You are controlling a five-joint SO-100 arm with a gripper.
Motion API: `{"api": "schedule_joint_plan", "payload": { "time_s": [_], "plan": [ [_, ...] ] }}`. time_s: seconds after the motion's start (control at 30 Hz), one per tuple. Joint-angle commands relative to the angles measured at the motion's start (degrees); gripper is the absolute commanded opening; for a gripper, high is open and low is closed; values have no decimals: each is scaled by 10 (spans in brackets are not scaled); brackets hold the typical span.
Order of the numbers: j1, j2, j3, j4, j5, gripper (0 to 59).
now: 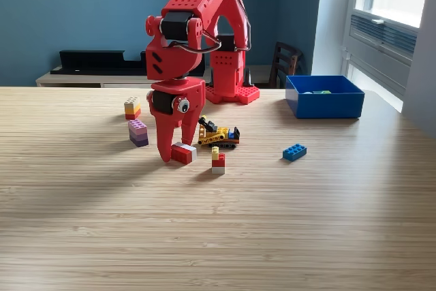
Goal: Grasp a lego block and put it in the bin.
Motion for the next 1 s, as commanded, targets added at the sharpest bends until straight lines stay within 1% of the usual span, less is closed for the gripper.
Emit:
{"api": "schedule_joint_plan", "payload": {
  "time_s": [0.03, 0.2, 0.4, 0.47, 0.57, 0.67, 0.7, 0.77, 0.83, 0.9, 1.0],
  "plan": [
    [-5, 4, -34, 6, 9, 83],
    [-11, 4, -34, 6, 15, 5],
    [-10, 5, -33, 9, 18, 0],
    [-8, 11, -33, 20, 15, 0],
    [-6, 13, -33, 47, 8, 0],
    [-6, 14, -53, 84, 5, 0],
    [-6, 15, -68, 102, 7, 0],
    [-5, 18, -133, 163, 12, 0],
    [-5, 33, -186, 205, 16, 0],
    [-8, 64, -218, 224, 16, 0],
    [-15, 124, -230, 238, 16, 0]
  ]
}}
